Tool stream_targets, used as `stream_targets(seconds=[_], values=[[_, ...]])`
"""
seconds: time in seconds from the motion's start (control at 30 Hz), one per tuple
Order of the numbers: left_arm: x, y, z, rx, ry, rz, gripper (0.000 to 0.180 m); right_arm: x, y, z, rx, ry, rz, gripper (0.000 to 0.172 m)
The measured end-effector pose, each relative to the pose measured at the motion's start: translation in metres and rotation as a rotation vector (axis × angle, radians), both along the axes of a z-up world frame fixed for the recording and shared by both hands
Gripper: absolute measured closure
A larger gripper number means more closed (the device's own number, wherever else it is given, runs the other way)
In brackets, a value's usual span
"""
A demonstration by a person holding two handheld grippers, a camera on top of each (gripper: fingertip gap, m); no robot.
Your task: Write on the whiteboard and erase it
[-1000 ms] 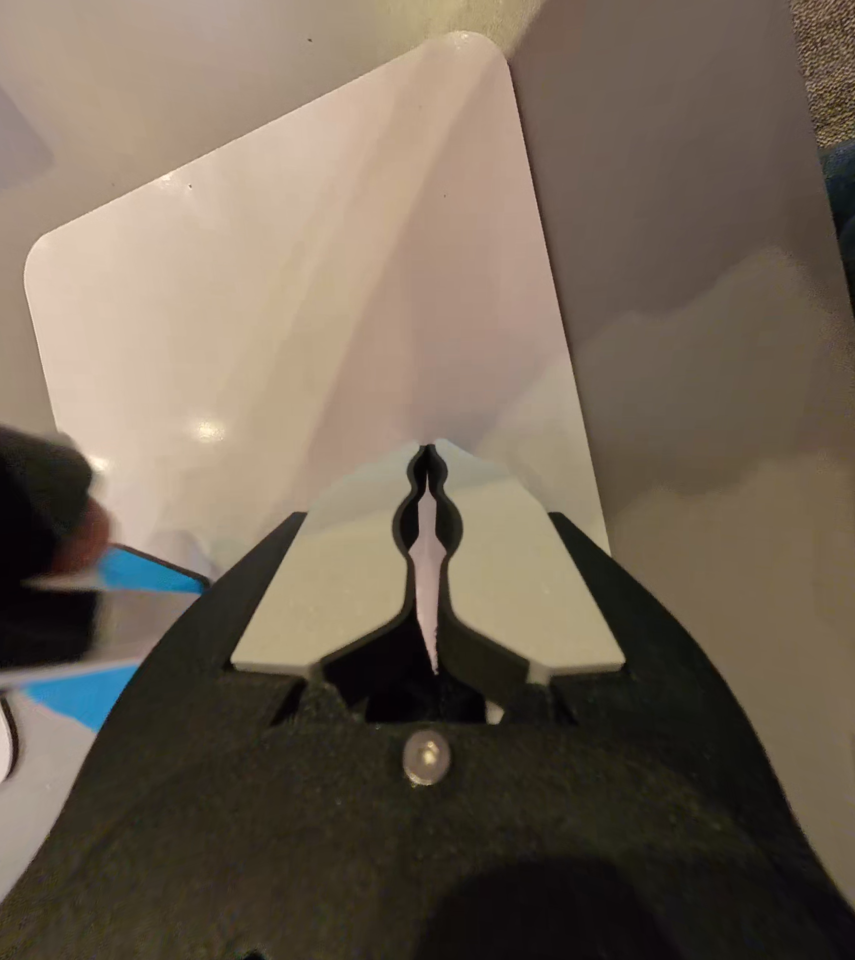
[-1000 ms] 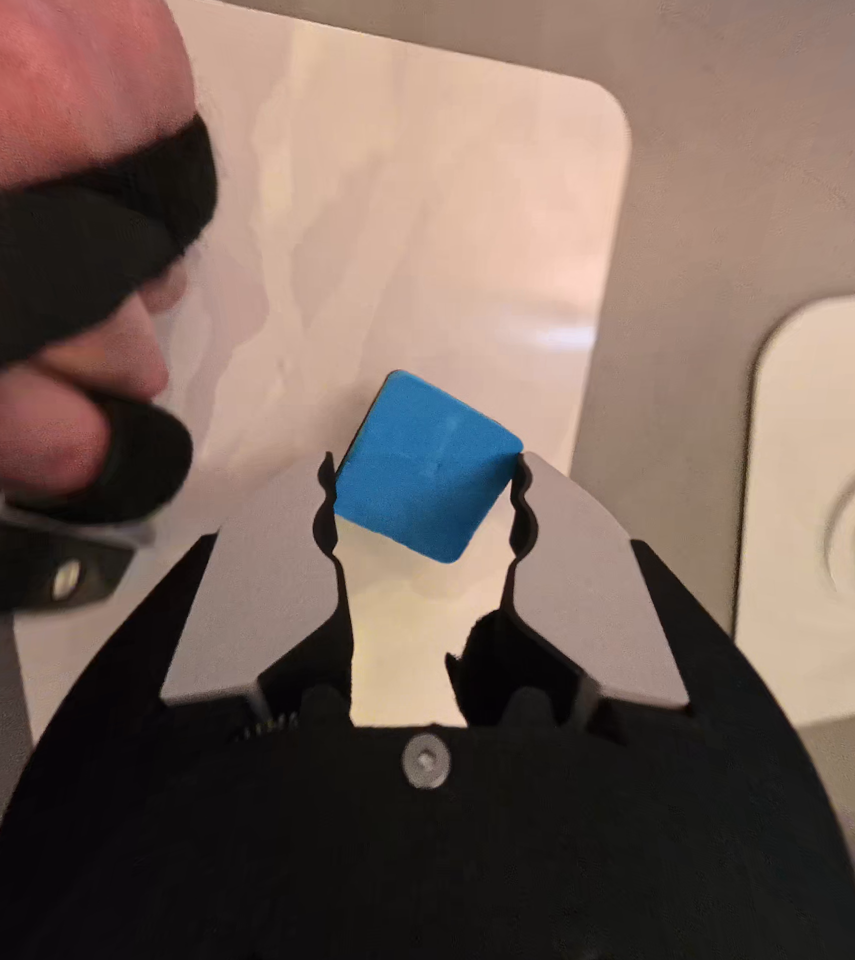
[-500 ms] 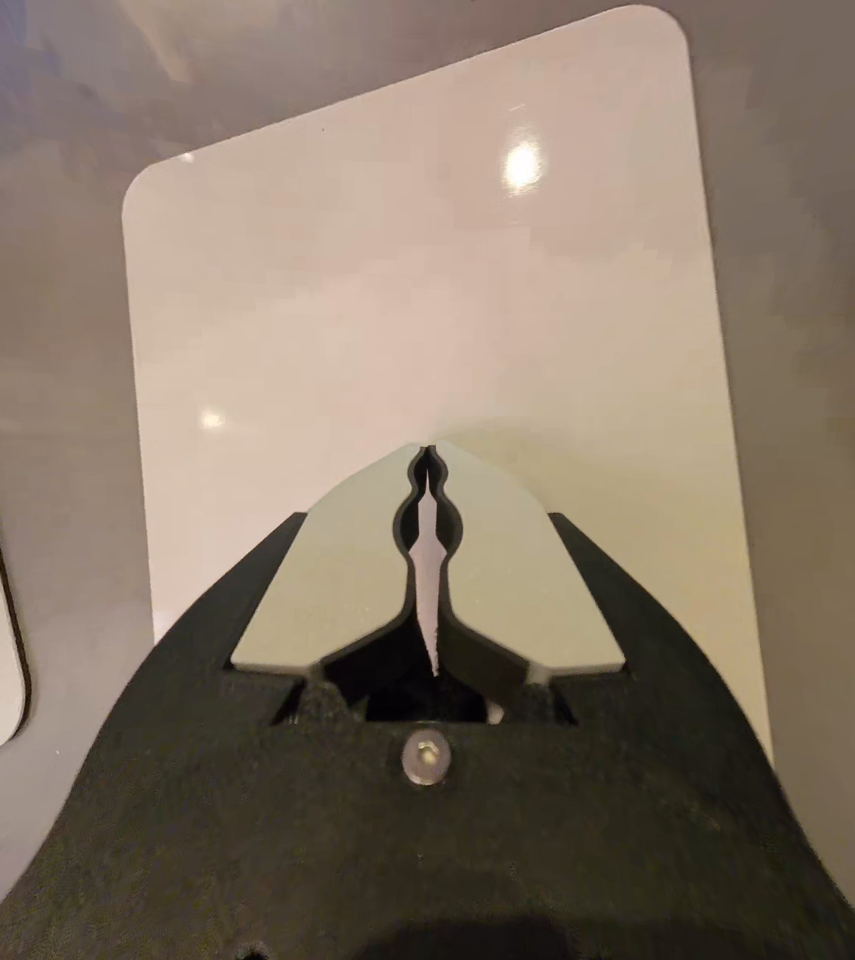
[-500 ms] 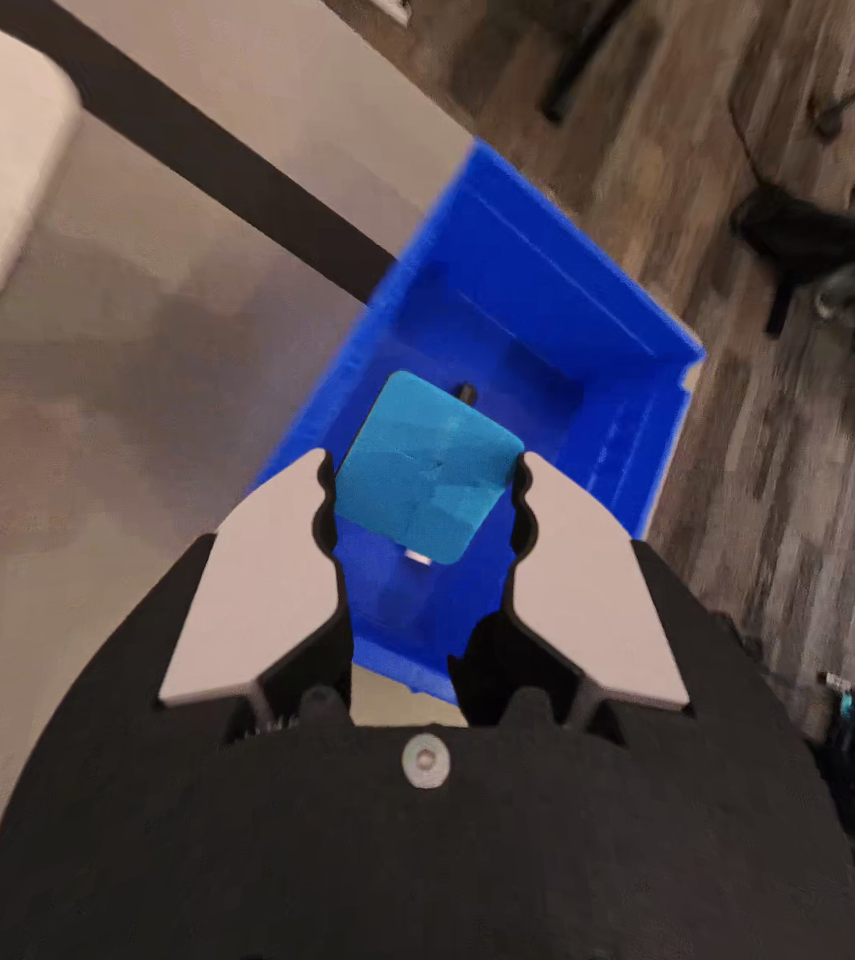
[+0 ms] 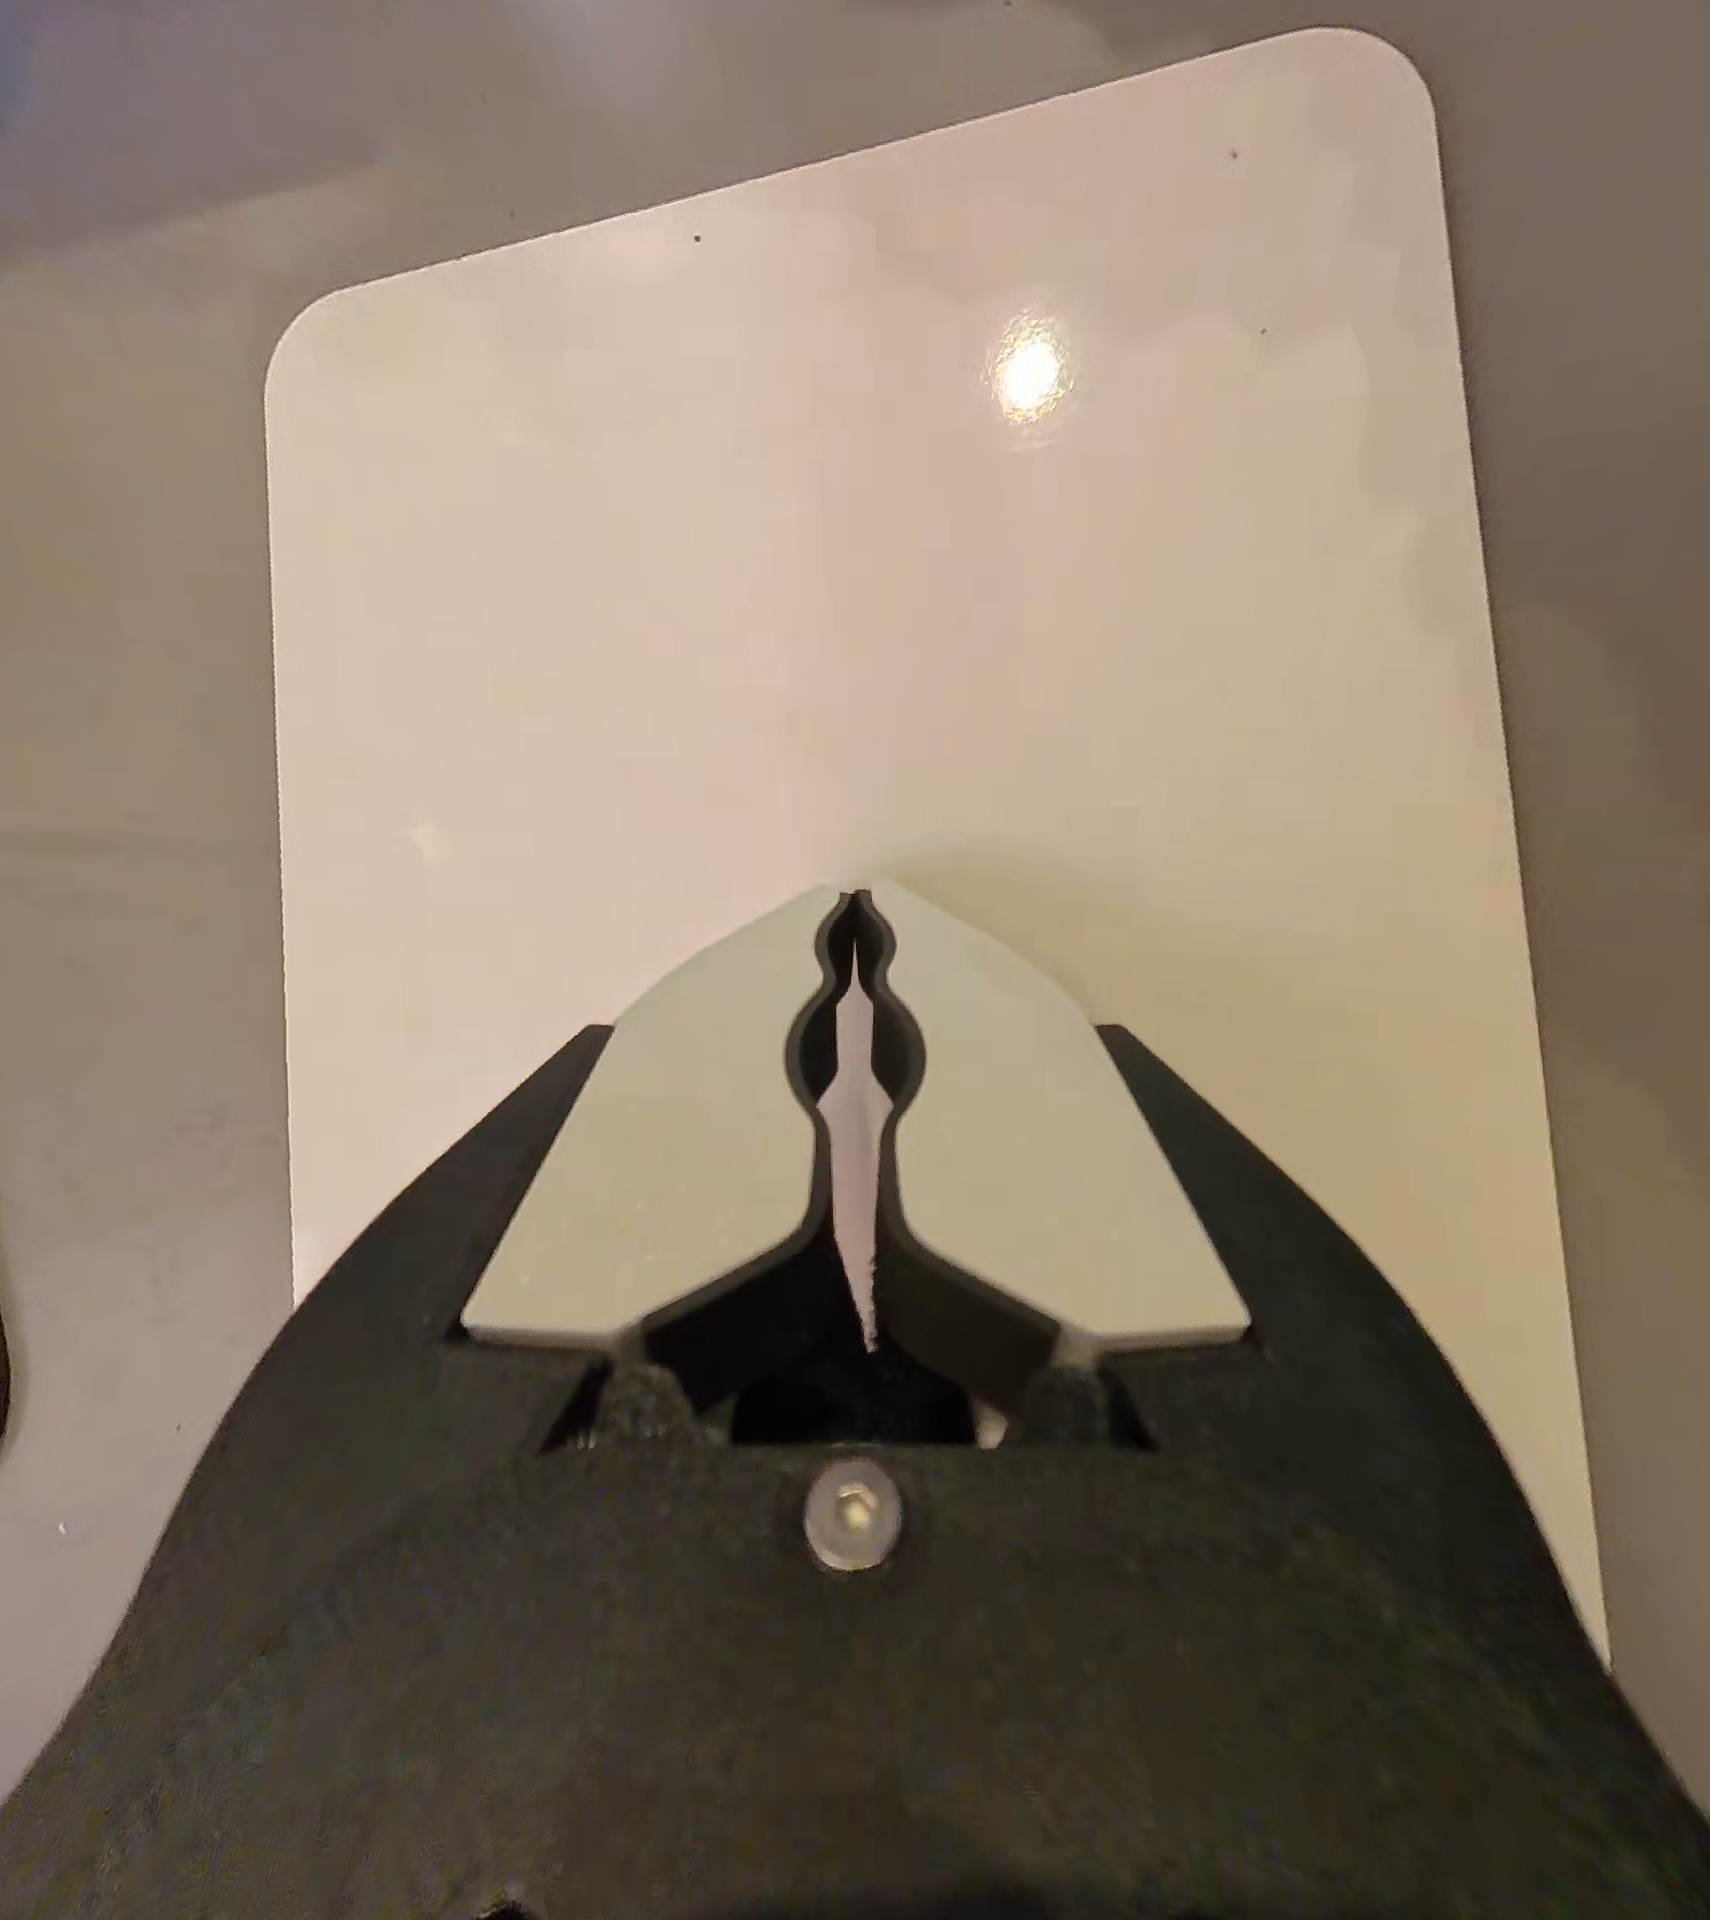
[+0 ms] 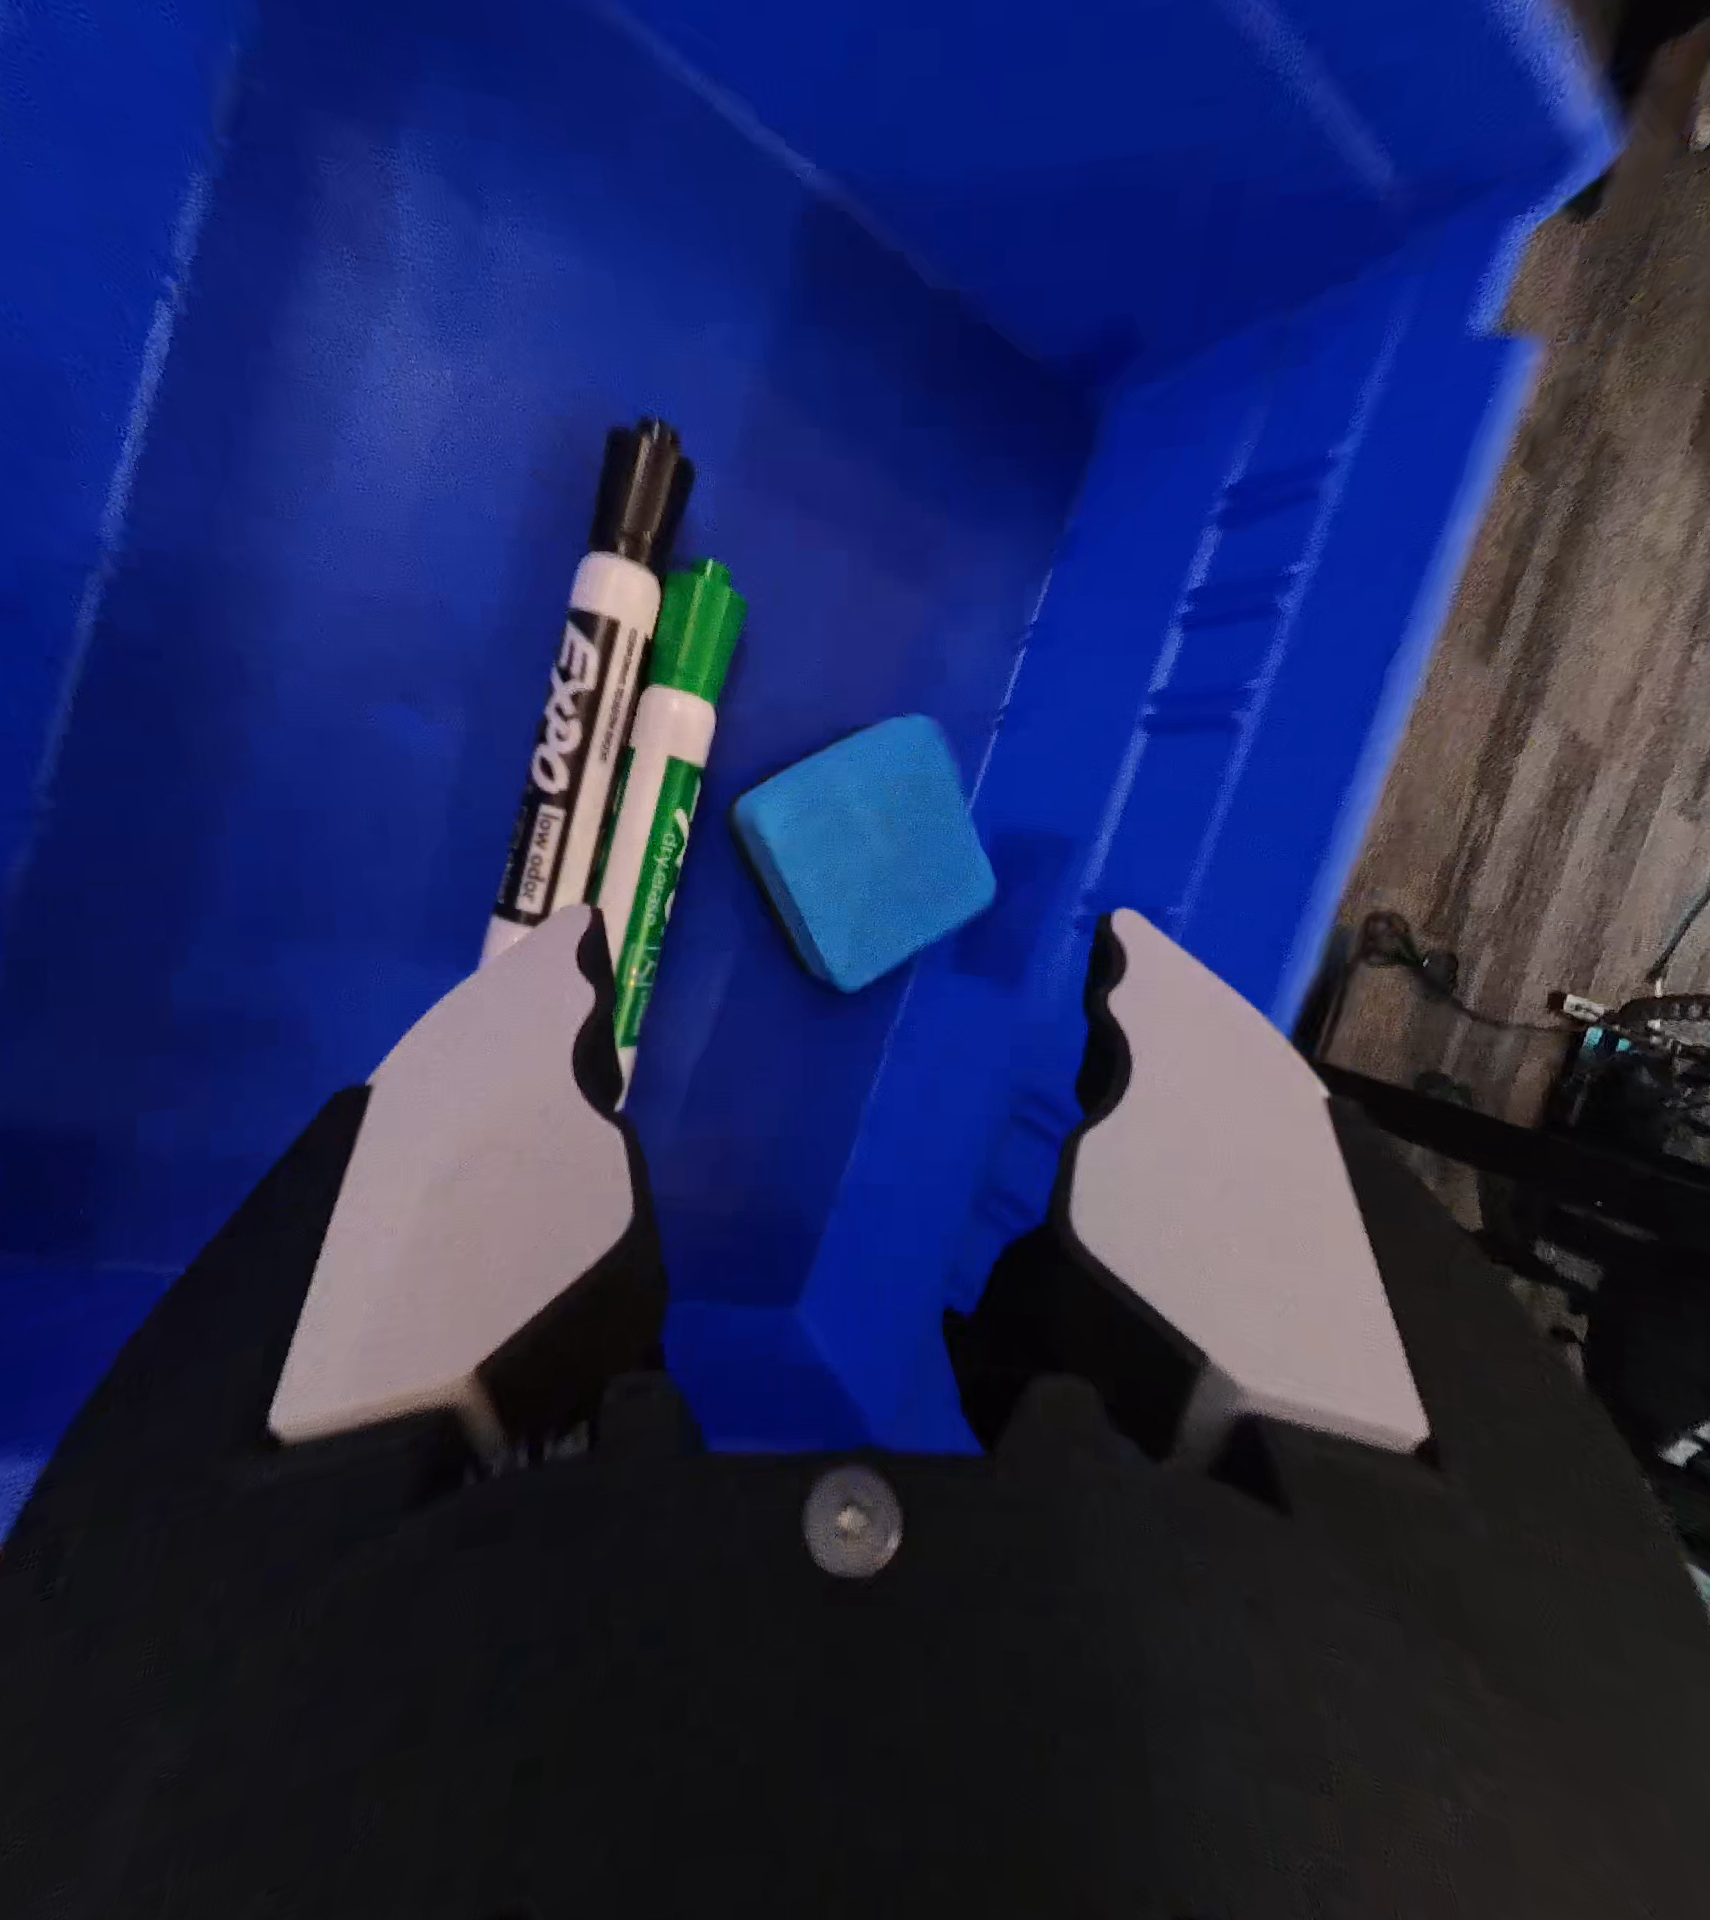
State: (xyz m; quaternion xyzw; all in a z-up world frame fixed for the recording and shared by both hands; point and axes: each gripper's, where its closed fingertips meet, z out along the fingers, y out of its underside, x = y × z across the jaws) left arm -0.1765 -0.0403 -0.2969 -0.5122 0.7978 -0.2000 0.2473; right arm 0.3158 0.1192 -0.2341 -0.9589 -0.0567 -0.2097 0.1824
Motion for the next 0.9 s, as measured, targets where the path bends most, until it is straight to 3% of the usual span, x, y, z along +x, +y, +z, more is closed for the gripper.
stream_targets(seconds=[0.03, 0.33, 0.53, 0.77, 0.9], values=[[0.0, 0.0, 0.0, -0.004, -0.001, 0.001, 0.18, -0.005, 0.0, 0.011, 0.038, -0.002, 0.006, 0.084], [0.001, 0.01, 0.007, 0.007, -0.029, 0.033, 0.18, -0.082, -0.028, 0.098, 0.293, -0.08, 0.179, 0.095], [0.001, 0.041, 0.03, 0.046, -0.111, 0.112, 0.18, -0.132, -0.031, 0.15, 0.59, 0.022, 0.265, 0.1], [-0.014, 0.097, 0.064, 0.108, -0.202, 0.251, 0.18, -0.135, -0.018, 0.195, 0.834, -0.005, 0.294, 0.103], [-0.04, 0.146, 0.092, 0.168, -0.251, 0.38, 0.179, -0.108, -0.013, 0.196, 0.822, -0.095, 0.244, 0.095]])
